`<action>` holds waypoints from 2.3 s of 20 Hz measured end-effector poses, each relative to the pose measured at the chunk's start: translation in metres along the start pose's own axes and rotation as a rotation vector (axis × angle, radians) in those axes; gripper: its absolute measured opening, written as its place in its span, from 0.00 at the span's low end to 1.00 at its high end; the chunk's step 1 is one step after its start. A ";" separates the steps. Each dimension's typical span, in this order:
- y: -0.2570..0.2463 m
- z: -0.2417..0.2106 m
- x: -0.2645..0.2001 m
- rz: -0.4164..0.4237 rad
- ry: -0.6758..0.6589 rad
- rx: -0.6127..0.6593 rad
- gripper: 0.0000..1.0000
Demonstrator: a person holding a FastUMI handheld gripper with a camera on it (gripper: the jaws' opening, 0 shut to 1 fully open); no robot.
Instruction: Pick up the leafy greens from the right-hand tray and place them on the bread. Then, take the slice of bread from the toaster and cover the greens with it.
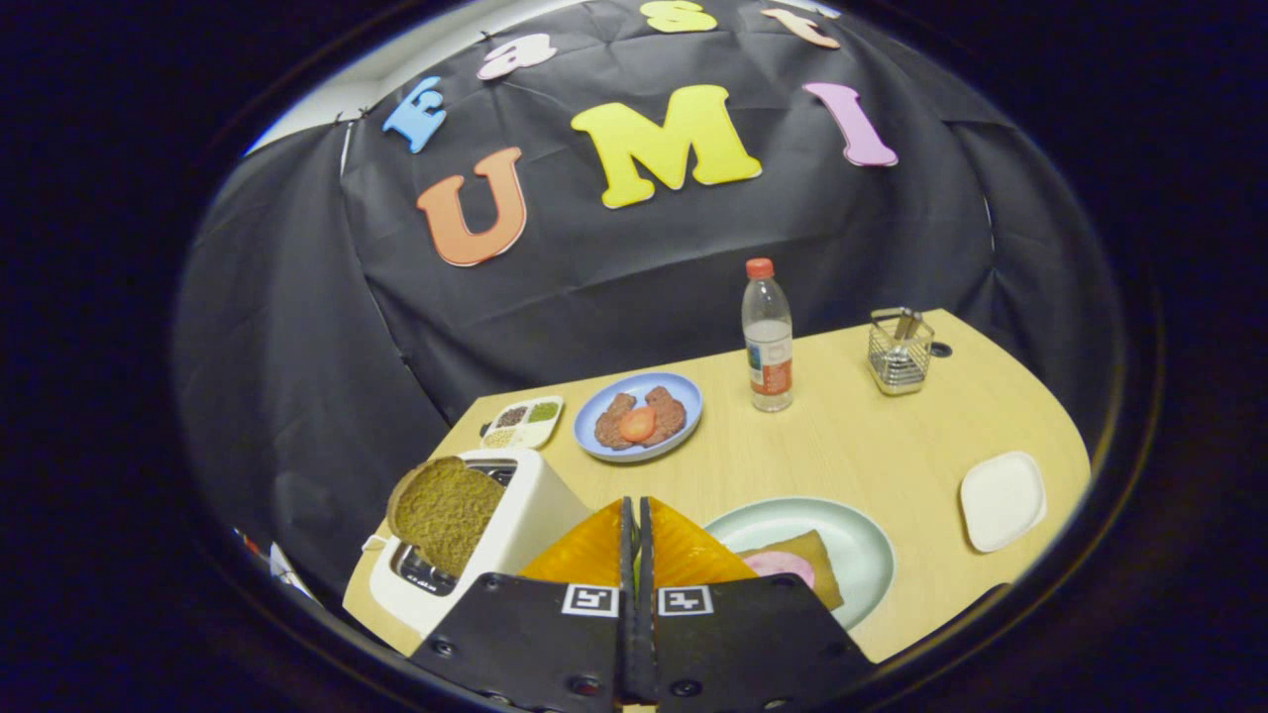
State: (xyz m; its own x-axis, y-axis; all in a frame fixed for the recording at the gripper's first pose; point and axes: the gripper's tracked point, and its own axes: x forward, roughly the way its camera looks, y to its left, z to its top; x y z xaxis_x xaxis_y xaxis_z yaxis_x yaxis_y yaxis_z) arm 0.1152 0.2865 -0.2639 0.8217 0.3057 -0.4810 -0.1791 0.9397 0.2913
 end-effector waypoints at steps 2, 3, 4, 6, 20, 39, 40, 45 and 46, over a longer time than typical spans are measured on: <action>-0.021 -0.003 0.004 -0.036 0.007 0.012 0.00; -0.032 -0.003 0.004 -0.056 0.004 0.008 0.00; -0.042 -0.002 0.004 -0.072 -0.003 0.007 0.00; -0.061 -0.003 0.006 -0.107 -0.006 -0.004 0.00; -0.129 0.003 -0.004 -0.242 -0.012 -0.089 0.63; 0.056 0.063 -0.108 -0.121 -0.172 -0.274 0.95; 0.075 0.055 -0.104 -0.099 -0.158 -0.277 0.95; 0.150 0.023 -0.078 -0.036 -0.116 -0.277 0.95; 0.159 0.017 -0.070 -0.034 -0.107 -0.282 0.95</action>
State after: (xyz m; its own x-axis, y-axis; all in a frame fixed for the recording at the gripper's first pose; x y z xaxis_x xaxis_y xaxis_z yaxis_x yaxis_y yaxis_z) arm 0.0386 0.4115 -0.1698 0.8795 0.2693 -0.3925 -0.2812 0.9592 0.0282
